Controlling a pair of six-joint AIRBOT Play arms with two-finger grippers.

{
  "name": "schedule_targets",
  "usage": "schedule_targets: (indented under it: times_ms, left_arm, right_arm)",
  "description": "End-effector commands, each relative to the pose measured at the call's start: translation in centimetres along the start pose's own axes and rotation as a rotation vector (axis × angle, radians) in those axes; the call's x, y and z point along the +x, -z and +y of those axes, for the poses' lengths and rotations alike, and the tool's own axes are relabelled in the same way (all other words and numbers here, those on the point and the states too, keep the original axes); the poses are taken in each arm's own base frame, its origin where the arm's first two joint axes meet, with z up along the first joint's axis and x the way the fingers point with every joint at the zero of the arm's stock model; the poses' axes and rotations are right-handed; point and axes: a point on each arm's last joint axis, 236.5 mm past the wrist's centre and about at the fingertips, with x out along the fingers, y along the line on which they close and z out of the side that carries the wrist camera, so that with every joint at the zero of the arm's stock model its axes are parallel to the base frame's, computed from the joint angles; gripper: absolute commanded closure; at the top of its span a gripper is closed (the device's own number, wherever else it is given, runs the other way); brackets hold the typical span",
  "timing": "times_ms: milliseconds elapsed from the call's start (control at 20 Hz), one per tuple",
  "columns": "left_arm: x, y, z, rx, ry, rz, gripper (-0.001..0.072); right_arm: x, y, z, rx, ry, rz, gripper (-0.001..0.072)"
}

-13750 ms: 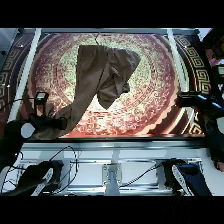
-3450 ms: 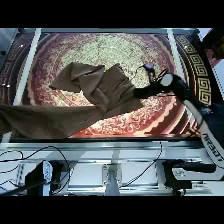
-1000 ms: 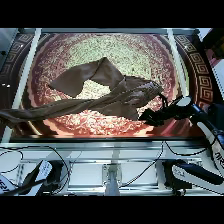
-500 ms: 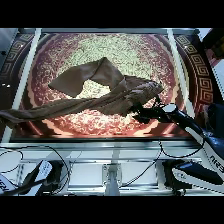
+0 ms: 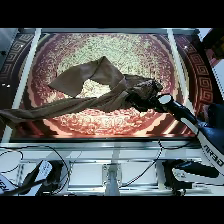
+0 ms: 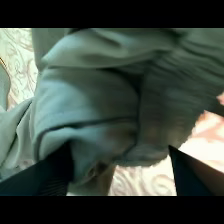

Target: Fold the clothes and pants, and hang the long-sleeved shirts on hangers.

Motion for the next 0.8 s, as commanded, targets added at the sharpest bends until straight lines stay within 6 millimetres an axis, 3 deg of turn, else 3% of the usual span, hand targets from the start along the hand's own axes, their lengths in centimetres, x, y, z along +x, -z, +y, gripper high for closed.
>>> schedule_targets:
  times_ms: [0, 200, 500, 550, 600, 650, 750]
  left_arm:
    - [0.0, 0.2, -0.2, -0.007, 0.009, 0.009, 0.0686]
    - [0.0, 0.4, -0.2, -0.007, 0.007, 0.018, 0.0686]
    - [0.0, 0.4, -0.2, -0.007, 0.008, 0.018, 0.0686]
    - [0.0, 0.4, -0.2, -0.007, 0.008, 0.018, 0.0686]
    - [0.0, 0.4, -0.2, -0.008, 0.008, 0.018, 0.0686]
    - [0.0, 0.4, -0.2, -0.008, 0.008, 0.019, 0.0686]
    - [0.0, 0.5, -0.2, -0.007, 0.008, 0.022, 0.0686]
  right_arm:
    - [1.9, 1.4, 0.2, -0.034, 0.010, 0.144, 0.0009]
    - [3.3, 1.7, -0.1, -0.026, 0.018, 0.206, 0.0010]
    - [2.4, -1.8, -0.6, -0.266, 0.128, 0.141, 0.0115]
    - [2.2, -2.5, -0.9, -0.287, 0.157, 0.127, 0.0171]
    - [2.1, -2.9, -1.2, -0.316, 0.180, 0.119, 0.0483]
    - [2.0, -3.4, -1.4, -0.344, 0.194, 0.106, 0.0661]
    - [2.0, -3.7, -1.4, -0.369, 0.197, 0.098, 0.0678]
